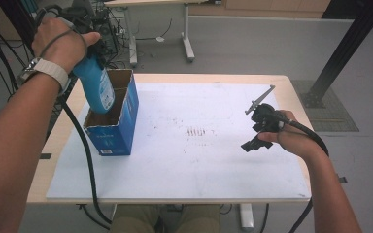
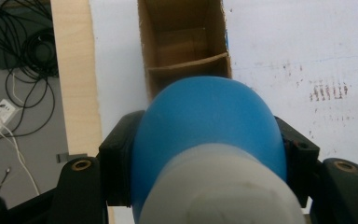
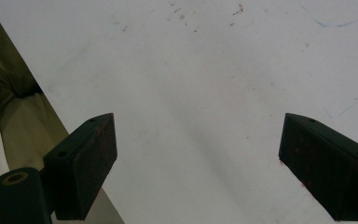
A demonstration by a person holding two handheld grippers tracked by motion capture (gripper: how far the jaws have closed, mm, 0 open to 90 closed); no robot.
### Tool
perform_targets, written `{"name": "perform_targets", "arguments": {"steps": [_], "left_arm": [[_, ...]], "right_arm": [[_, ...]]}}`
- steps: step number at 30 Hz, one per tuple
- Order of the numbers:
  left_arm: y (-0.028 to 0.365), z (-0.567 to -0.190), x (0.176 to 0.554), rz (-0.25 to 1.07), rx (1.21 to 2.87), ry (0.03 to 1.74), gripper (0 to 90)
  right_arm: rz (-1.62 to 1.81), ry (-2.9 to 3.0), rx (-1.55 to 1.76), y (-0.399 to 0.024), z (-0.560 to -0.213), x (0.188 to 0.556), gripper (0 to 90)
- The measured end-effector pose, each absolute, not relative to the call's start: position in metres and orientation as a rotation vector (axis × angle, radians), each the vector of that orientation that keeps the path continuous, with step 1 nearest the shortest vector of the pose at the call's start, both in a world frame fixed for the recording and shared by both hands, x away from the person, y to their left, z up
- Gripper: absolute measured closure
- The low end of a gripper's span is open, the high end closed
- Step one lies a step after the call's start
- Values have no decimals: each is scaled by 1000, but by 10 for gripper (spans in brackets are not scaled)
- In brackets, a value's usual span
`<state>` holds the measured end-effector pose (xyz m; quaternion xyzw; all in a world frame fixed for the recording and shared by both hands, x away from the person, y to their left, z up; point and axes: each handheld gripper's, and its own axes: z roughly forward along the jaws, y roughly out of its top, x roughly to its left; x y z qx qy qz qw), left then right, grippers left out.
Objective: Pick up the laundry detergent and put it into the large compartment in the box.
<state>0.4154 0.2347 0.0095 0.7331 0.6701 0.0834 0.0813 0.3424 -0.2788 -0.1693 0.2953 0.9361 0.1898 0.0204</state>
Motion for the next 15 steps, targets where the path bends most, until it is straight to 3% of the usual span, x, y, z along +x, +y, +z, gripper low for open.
{"name": "perform_targets", "arguments": {"steps": [15], "left_arm": [[236, -21, 422, 221, 2210, 2001, 371]], "right_arm": [[593, 2910, 913, -278, -172, 344, 114]]}}
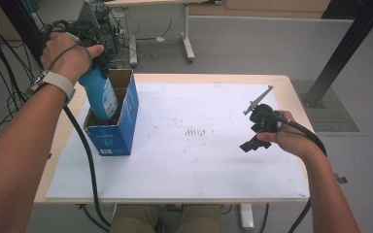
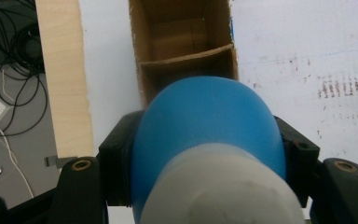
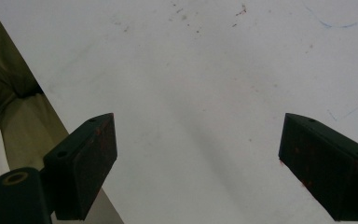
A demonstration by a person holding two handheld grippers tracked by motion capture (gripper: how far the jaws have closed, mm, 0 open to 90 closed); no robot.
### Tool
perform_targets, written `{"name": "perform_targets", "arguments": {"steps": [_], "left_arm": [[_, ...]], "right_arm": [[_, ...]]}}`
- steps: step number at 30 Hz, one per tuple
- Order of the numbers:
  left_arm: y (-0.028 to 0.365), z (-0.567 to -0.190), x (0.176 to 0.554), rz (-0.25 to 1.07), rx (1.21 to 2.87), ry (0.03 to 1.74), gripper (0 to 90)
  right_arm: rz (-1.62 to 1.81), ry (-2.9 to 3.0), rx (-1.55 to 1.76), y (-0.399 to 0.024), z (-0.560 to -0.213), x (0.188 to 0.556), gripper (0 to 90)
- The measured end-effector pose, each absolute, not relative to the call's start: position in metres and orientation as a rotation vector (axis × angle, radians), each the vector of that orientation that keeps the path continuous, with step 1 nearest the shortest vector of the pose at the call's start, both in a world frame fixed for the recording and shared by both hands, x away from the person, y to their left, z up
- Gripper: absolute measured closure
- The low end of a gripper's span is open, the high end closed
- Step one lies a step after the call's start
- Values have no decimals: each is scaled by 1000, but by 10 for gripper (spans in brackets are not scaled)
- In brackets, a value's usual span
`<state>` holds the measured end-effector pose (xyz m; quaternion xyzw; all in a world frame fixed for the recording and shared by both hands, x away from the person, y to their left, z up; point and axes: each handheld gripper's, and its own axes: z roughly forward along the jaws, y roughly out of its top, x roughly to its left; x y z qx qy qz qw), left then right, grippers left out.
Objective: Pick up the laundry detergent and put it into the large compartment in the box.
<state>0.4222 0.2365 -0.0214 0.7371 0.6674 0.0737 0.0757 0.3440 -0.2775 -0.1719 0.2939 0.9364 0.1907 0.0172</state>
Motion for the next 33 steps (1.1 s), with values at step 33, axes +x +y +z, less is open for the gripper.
{"name": "perform_targets", "arguments": {"steps": [33], "left_arm": [[232, -87, 427, 236, 2234, 1987, 372]], "right_arm": [[601, 2909, 961, -288, -182, 341, 112]]}}
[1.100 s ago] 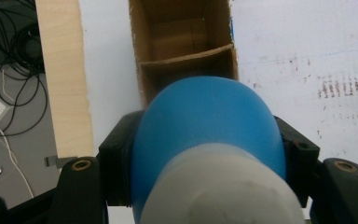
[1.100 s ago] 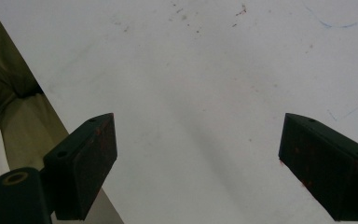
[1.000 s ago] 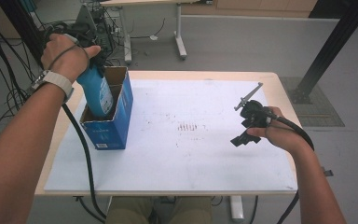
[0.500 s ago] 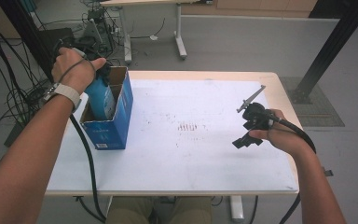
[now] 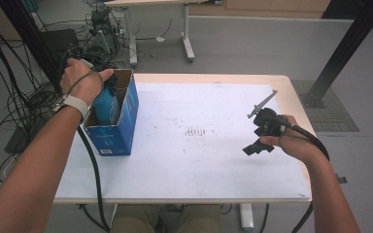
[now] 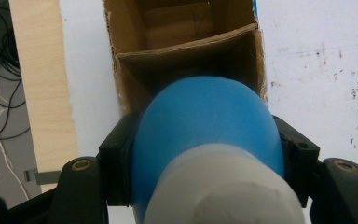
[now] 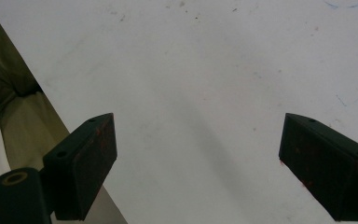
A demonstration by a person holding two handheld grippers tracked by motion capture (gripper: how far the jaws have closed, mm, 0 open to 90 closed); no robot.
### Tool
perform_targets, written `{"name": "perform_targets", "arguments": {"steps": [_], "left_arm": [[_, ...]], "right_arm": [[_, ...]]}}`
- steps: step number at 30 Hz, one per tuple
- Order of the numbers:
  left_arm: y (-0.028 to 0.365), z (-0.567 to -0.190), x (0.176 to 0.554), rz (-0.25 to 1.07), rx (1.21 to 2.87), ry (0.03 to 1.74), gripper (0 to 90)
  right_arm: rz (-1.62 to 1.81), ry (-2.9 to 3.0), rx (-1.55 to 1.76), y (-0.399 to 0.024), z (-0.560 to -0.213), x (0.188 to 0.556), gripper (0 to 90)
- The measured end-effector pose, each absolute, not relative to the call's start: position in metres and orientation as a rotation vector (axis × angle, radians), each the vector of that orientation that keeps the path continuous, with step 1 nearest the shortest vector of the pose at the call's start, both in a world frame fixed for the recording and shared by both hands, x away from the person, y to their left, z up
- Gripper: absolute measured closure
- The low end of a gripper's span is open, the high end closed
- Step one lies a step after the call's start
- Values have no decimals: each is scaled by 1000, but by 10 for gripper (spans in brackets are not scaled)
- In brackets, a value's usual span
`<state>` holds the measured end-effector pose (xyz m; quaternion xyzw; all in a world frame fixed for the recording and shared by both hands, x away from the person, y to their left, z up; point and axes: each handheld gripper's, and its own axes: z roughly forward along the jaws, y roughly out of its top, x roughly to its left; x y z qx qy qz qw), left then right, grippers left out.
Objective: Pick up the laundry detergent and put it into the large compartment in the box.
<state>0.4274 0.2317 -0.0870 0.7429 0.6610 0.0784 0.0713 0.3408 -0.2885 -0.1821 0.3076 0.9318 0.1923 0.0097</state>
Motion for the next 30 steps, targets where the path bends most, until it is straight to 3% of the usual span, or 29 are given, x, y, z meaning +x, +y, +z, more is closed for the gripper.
{"name": "perform_targets", "arguments": {"steps": [30], "left_arm": [[231, -120, 425, 273, 2239, 1950, 373]], "right_arm": [[603, 2912, 973, -290, -186, 343, 112]]}}
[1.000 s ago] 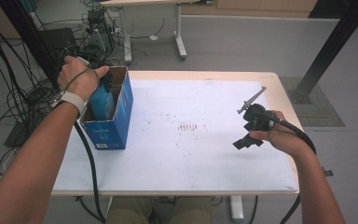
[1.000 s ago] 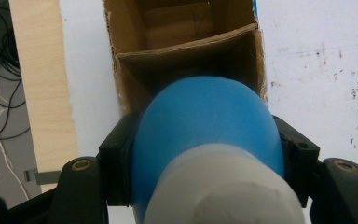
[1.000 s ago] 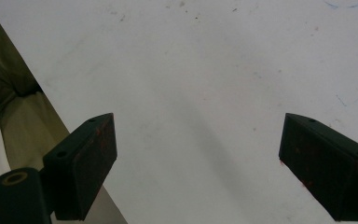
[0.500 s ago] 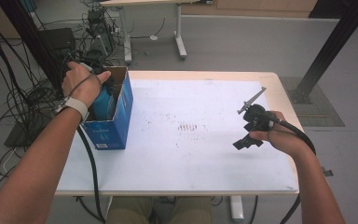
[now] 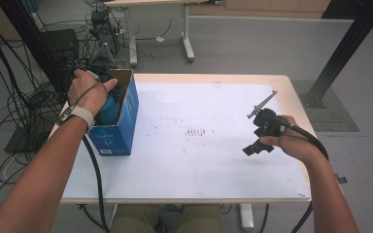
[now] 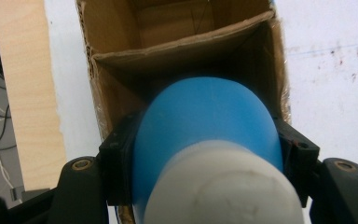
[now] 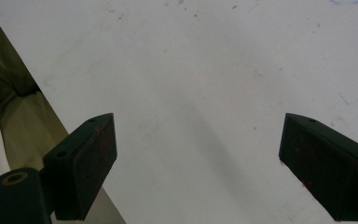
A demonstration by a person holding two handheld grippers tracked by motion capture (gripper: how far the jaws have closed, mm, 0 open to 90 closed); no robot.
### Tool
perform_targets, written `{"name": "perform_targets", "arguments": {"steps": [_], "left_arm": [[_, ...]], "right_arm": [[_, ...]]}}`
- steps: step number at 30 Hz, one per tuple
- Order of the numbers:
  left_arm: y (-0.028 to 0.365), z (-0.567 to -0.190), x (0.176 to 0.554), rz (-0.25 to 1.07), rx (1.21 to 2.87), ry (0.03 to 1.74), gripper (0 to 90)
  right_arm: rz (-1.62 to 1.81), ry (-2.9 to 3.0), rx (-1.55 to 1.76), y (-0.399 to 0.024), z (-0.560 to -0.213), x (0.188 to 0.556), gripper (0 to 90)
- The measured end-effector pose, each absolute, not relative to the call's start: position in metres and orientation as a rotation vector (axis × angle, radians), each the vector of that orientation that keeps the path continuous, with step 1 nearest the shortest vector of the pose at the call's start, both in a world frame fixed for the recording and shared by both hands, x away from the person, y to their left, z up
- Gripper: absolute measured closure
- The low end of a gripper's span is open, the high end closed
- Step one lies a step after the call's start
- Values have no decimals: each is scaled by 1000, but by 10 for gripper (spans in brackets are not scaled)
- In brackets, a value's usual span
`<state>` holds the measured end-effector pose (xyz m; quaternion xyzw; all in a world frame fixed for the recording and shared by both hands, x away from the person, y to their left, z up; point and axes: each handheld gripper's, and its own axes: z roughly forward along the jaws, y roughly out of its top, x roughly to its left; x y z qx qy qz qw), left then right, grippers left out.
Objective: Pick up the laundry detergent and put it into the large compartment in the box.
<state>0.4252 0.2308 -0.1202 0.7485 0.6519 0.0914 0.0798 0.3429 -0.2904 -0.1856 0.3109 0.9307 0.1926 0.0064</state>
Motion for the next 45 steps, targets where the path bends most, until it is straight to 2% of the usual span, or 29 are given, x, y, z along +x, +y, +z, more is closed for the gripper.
{"name": "perform_targets", "arguments": {"steps": [45], "left_arm": [[235, -153, 433, 227, 2277, 1950, 373]], "right_arm": [[596, 2910, 999, -292, -188, 342, 112]]}}
